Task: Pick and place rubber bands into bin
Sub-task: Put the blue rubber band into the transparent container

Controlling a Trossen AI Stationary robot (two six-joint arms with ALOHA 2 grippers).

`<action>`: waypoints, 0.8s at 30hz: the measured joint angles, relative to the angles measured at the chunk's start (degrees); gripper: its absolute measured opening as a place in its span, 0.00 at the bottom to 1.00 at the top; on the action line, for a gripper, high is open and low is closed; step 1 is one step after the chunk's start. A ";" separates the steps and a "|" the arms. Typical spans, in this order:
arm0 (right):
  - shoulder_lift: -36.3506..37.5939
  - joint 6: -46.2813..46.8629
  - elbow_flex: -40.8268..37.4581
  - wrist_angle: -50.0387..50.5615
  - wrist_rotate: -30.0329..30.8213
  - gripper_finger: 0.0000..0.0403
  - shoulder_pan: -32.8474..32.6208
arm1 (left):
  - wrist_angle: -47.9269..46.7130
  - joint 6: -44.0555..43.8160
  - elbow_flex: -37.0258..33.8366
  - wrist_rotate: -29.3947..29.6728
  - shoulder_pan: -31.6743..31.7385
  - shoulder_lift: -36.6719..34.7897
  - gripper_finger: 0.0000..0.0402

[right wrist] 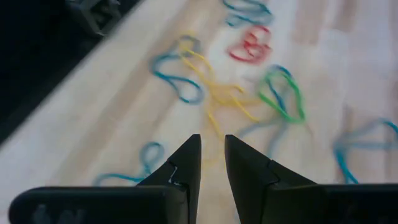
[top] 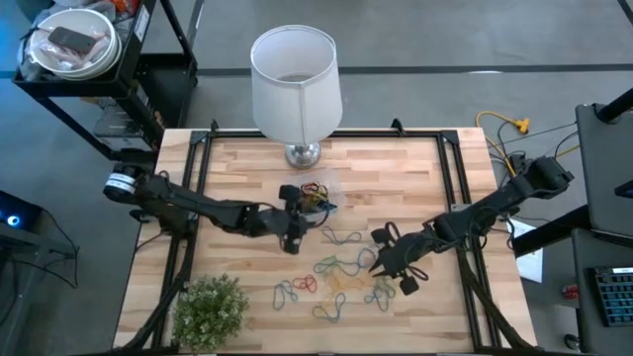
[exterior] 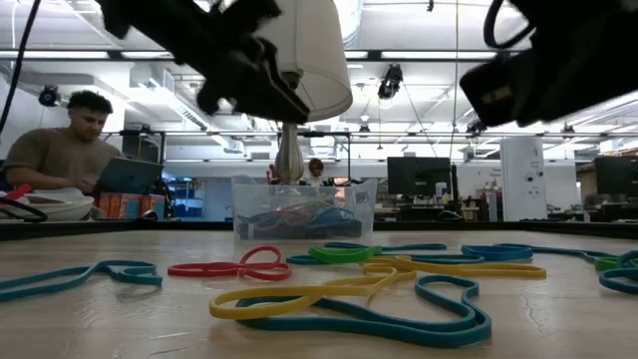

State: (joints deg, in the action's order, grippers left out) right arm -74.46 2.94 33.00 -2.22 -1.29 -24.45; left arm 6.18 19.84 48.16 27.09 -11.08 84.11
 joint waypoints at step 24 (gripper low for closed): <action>-12.83 0.62 -2.98 -8.44 4.24 0.17 9.45 | -2.54 0.31 -1.98 0.21 -19.99 -13.43 0.34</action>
State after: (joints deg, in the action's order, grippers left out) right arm -87.28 3.56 30.02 -10.66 2.95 -15.00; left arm 3.64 20.14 46.18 27.30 -31.08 70.68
